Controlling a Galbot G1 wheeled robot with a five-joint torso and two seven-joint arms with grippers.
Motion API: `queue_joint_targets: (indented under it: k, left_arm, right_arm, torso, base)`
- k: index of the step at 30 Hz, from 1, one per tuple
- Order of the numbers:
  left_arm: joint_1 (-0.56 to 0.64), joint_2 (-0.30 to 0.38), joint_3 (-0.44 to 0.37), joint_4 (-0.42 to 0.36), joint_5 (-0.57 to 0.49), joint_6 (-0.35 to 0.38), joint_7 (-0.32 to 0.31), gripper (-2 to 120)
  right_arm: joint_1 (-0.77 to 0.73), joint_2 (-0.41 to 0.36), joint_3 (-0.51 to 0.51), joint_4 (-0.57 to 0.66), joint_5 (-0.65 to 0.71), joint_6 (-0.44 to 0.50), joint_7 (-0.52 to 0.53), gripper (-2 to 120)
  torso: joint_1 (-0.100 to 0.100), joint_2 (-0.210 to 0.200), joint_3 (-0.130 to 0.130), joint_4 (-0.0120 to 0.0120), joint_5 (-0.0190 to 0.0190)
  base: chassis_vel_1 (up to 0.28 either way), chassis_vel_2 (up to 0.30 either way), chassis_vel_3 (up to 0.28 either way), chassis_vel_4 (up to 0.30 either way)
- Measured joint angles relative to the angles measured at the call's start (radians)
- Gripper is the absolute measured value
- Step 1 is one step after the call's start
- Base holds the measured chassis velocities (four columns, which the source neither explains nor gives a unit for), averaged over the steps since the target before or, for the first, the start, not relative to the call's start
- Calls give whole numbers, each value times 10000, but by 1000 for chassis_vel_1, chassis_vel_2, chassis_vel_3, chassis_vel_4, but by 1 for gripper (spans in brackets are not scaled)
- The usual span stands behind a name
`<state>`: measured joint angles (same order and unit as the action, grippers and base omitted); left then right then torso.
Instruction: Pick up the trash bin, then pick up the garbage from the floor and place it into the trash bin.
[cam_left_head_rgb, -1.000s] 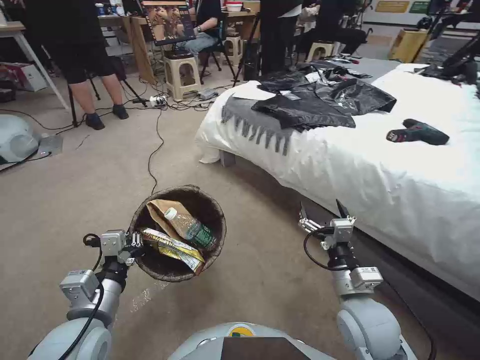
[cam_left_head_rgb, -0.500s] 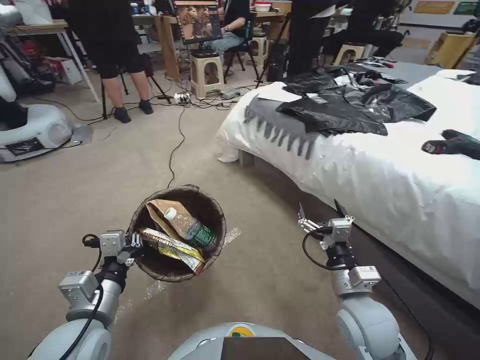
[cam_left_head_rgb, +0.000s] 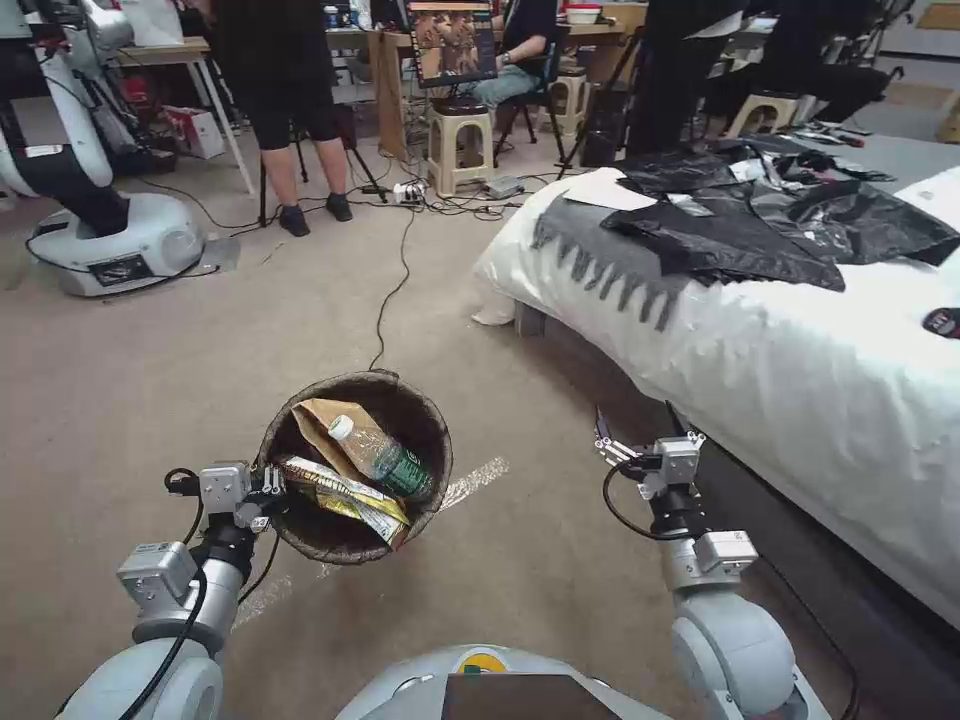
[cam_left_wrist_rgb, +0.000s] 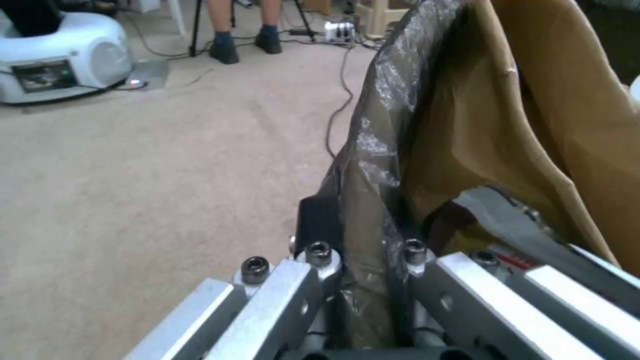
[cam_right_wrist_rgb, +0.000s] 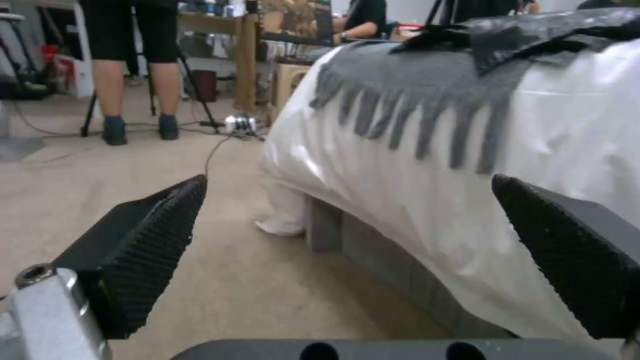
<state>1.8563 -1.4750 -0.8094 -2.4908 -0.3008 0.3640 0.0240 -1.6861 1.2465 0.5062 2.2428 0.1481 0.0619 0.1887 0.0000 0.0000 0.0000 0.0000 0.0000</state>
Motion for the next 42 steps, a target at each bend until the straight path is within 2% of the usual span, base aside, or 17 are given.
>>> queue_joint_targets:
  k: [42]
  left_arm:
    - [-85,22,-7,167,-8,-66,4,0]
  right_arm:
    - [152,-35,-11,-192,57,-25,47,100]
  torso:
    - [1,0,0,0,-1]
  base:
    - [61,59,55,59]
